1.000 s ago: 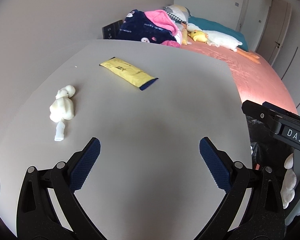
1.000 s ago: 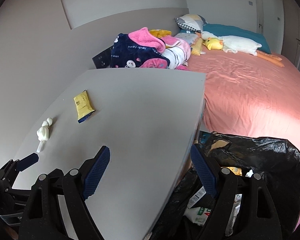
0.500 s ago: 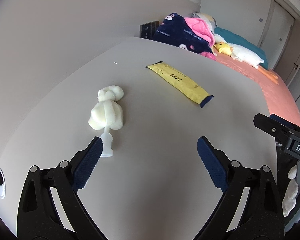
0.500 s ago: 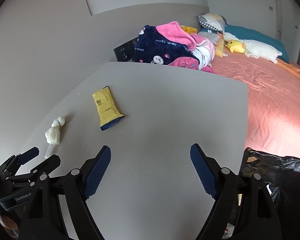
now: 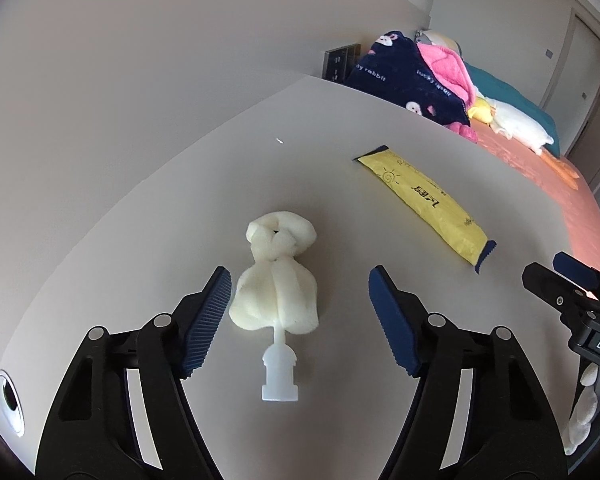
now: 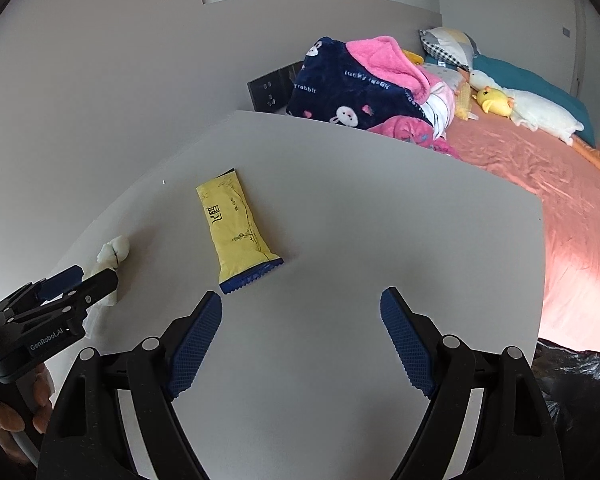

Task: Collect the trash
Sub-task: 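Move both tools back to the table toward the figurine and yellow wrapper, then grasp the white figurine with the left tool while the right tool grasps the yellow wrapper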

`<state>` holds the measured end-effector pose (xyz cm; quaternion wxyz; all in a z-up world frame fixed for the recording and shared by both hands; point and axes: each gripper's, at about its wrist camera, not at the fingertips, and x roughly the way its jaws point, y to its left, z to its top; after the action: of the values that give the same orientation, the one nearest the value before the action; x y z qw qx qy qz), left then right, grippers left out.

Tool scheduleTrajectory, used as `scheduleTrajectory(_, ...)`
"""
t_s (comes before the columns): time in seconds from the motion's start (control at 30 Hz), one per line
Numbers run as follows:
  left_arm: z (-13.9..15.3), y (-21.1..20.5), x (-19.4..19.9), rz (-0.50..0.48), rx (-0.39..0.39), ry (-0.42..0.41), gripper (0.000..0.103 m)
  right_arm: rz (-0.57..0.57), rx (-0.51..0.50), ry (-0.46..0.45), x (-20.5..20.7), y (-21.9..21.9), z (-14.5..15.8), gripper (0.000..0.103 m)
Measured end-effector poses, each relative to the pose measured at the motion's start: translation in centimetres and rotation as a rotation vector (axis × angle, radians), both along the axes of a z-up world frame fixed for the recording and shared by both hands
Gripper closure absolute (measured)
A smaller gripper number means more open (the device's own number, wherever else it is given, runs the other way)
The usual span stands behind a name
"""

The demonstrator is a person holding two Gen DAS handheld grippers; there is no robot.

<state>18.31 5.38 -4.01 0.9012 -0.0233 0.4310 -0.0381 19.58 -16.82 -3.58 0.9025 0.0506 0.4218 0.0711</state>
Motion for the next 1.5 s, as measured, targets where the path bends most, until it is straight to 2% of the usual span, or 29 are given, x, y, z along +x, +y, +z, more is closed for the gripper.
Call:
scheduleTrajectory(0.07,-0.4,0.2,0.7,0.003,0.014,0.021,0.042,0.006,-0.014,0.007,0.6,0.4,-0.2,0.02)
scheduleTrajectory(0.13,-1.0,0.4,1.3,0.003,0.011,0.047,0.058,0.014,-0.025,0.011,1.3,0.9,-0.3,0.02)
scheduleTrajectory(0.37,-1.6,1.0,1.4,0.019,-0.004,0.059,0.061,0.045,-0.033,0.01,3.6,2.9,-0.4,0.02)
scheduleTrajectory(0.53,-1.9,0.6,1.3,0.013,0.039,0.037,0.061,0.068,-0.047,0.027,5.7,4.6,-1.0,0.028)
scheduleTrajectory(0.73,-1.9,0.9,1.4,-0.001,0.024,0.04,0.061,0.089,-0.102,0.074,7.4,6.4,-2.3,0.044)
scheduleTrajectory(0.77,-1.9,0.9,1.4,-0.002,0.025,0.042,0.061,0.096,-0.125,0.069,7.4,6.7,-2.3,0.048)
scheduleTrajectory(0.8,-1.9,0.9,1.4,0.0,0.023,0.043,0.061,0.105,-0.14,0.065,7.3,7.0,-2.3,0.056)
scheduleTrajectory(0.83,-1.8,0.9,1.4,0.0,0.024,0.046,0.061,0.112,-0.14,0.066,7.1,7.1,-2.3,0.059)
scheduleTrajectory(0.9,-1.9,0.7,1.4,-0.004,0.03,0.047,0.061,0.118,-0.14,0.07,6.9,7.1,-2.2,0.072)
scheduleTrajectory(1.07,-1.9,0.8,1.4,0.004,0.021,0.047,0.061,0.106,-0.104,0.07,6.3,6.5,-2.1,0.072)
scheduleTrajectory(1.3,-1.8,1.2,1.0,0.008,-0.005,0.039,0.073,0.098,-0.059,0.068,5.4,5.2,-1.2,0.072)
scheduleTrajectory(1.5,-1.6,1.0,-0.4,0.018,-0.012,0.039,0.078,0.107,-0.029,0.049,3.8,4.2,0.2,0.072)
